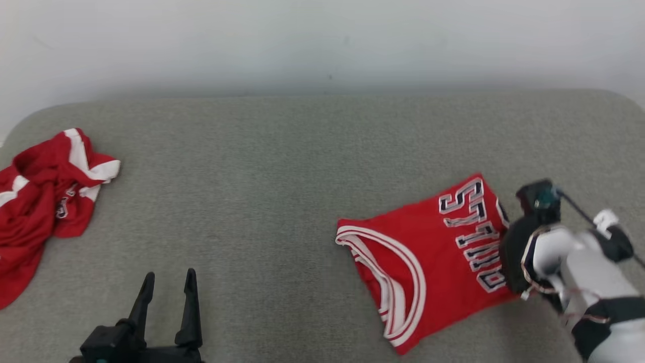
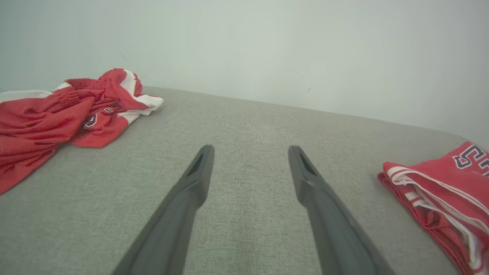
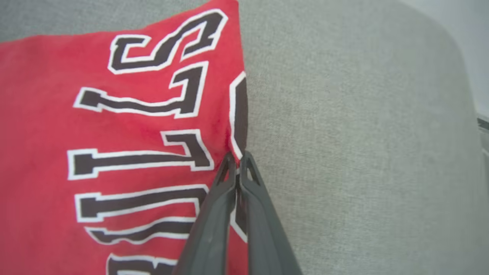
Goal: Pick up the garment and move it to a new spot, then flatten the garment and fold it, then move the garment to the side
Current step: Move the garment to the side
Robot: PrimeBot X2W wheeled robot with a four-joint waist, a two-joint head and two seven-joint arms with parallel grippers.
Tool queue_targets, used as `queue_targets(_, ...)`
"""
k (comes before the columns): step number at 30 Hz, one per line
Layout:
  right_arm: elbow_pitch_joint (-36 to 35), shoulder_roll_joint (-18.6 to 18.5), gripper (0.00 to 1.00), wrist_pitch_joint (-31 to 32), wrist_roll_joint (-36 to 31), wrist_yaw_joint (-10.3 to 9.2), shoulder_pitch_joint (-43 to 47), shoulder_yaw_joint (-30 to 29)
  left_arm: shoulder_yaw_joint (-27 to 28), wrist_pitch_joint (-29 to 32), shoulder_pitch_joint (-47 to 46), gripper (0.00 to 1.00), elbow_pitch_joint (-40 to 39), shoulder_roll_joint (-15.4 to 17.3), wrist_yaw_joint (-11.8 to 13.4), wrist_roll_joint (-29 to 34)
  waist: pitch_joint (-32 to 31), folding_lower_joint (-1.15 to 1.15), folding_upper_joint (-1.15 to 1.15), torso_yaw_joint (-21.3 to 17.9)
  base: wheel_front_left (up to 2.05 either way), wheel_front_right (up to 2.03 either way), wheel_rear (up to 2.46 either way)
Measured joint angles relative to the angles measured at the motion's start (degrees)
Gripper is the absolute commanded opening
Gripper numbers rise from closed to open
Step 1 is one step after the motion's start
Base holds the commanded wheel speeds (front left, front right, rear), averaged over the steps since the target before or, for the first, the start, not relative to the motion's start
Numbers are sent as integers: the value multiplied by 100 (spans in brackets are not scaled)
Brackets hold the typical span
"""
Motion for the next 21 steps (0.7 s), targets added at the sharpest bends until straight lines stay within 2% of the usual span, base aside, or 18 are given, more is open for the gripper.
queue_targets(4, -196, -396, 0, -52, -10, -1, -601, 388, 21, 1, -153, 100, -124, 2, -68, 9, 176, 0, 0, -239, 0, 0, 0)
queue_targets(8, -232, -749, 0, -209, 1, -1, -1114, 482, 0, 1, -367, 100, -260, 1, -170, 120, 391, 0, 0, -509, 0, 0, 0)
queue_targets(17, -49, -1363, 0, -809, -99, -2, -1841, 153, -30, 0, -832, 100, -608, 59, -324, 352, 974, 0, 0, -1115, 0, 0, 0)
queue_targets(21, -27, -1481, 0, -1095, -255, -1, -2062, -62, -67, 1, -1014, 100, -771, 120, -368, 455, 1271, 0, 0, -1332, 0, 0, 0)
